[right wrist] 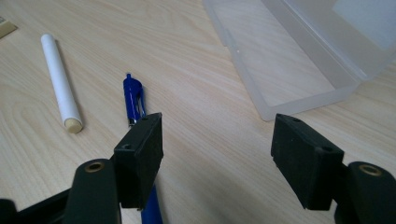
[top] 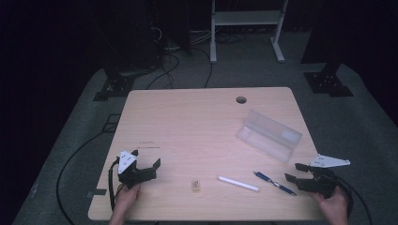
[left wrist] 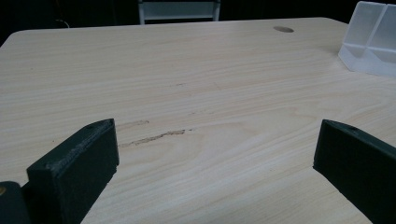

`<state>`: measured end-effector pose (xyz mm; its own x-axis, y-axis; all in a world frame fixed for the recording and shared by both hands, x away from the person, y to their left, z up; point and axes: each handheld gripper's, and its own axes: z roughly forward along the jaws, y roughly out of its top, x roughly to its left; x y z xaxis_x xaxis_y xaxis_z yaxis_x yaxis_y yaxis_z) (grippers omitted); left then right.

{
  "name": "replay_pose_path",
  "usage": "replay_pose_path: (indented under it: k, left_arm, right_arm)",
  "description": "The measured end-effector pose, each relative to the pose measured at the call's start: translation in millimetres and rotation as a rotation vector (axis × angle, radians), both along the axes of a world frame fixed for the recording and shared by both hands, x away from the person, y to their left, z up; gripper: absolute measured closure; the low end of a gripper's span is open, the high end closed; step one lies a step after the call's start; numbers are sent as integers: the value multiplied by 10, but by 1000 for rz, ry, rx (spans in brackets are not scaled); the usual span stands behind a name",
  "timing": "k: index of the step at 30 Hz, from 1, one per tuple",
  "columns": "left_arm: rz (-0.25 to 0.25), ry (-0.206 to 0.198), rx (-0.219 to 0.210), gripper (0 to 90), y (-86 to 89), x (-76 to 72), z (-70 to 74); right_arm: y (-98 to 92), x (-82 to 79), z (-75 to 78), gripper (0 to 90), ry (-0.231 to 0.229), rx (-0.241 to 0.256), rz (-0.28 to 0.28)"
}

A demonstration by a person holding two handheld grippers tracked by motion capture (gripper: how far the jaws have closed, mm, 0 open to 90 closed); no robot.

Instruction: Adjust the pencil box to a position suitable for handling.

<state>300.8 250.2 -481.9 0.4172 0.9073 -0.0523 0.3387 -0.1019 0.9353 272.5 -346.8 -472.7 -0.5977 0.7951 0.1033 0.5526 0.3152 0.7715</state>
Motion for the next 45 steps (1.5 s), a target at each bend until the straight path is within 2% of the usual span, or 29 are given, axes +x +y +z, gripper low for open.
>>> replay_pose_path:
  k: [8, 11, 14, 20, 28, 35, 40, 45]
  left_arm:
    - [-10, -1, 15, 0, -14, -6, 0]
    - [-13, 1, 6, 0, -7, 0, 0]
    - [-12, 1, 2, 0, -1, -1, 0]
    - [-15, -2, 9, 0, -6, -7, 1]
    - [-16, -5, 12, 0, -9, -11, 0]
    - [-15, -5, 10, 0, -8, -12, 1]
    - [-15, -5, 10, 0, -9, -13, 0]
    - [-13, -5, 5, 0, -3, -15, 1]
  right_arm:
    - [21, 6, 50, 315, -17, 5, 5]
    - [38, 31, 95, 288, -23, 29, 5]
    - [52, 48, 102, 272, -27, 26, 11]
    - [121, 123, 140, 238, -8, 20, 33]
    - [197, 274, 257, 210, -11, 38, 54]
    - [282, 382, 355, 198, -16, 9, 77]
    - [330, 445, 404, 193, -17, 8, 90]
    - [410, 578, 441, 185, -3, 10, 107]
